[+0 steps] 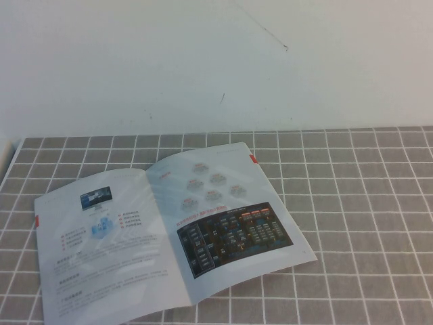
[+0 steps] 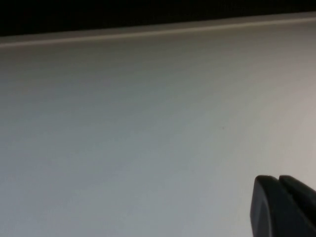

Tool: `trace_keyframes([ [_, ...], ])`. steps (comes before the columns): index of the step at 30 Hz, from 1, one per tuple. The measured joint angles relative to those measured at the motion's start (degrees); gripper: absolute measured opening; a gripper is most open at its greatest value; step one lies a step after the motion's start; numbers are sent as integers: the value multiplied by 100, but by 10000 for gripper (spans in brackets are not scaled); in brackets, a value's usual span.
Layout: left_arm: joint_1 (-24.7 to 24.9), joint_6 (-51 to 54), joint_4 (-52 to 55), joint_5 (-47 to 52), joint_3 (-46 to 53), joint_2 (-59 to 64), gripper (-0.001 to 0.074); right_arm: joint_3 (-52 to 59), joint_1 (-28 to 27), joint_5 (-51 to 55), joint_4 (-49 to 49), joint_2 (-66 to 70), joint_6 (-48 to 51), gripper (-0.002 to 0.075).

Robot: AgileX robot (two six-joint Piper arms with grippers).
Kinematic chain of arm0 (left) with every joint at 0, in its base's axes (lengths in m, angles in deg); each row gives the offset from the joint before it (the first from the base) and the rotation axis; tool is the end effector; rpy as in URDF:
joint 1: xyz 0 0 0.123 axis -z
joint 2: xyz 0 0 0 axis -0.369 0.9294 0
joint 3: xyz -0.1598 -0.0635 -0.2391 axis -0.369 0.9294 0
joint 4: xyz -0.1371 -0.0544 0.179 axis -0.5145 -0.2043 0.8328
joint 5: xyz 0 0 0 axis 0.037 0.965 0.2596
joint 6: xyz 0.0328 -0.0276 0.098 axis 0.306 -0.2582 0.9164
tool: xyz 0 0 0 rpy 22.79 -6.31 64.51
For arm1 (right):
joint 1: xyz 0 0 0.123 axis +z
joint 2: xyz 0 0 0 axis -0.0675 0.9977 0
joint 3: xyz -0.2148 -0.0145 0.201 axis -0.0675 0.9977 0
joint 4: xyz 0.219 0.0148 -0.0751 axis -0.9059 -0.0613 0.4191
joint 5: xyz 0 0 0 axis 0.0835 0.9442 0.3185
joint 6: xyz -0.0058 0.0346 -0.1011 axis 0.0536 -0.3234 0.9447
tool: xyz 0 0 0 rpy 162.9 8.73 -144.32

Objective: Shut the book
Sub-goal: 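Close the open booklet and leave it lying on the table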

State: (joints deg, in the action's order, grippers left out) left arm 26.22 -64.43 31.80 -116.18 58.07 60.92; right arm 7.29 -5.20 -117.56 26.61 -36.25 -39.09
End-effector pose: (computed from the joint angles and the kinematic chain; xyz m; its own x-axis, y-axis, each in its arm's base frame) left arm -0.0317 -0.0041 0.3008 0.9512 -0.0310 -0.3071 0.0559 0.9958 0.0726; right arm 0.0002 0.0085 0.2837 0.7978 -0.1258 -0.5897 0.0613 0.9899 -0.1282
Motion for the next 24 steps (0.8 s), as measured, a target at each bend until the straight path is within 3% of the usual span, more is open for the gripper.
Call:
trace_keyframes([
  [6,0,-58,357,657,0,0,-4,0,0,64,-264,0,-23,-1],
  [11,0,-331,808,697,0,0,-4,-30,0,773,-425,0,-48,-2],
  [20,0,-747,1046,419,0,0,-4,-1577,0,4252,-477,0,-48,-2],
  [24,0,-867,1076,81,0,0,-4,-2069,0,5244,-567,287,-57,-1],
])
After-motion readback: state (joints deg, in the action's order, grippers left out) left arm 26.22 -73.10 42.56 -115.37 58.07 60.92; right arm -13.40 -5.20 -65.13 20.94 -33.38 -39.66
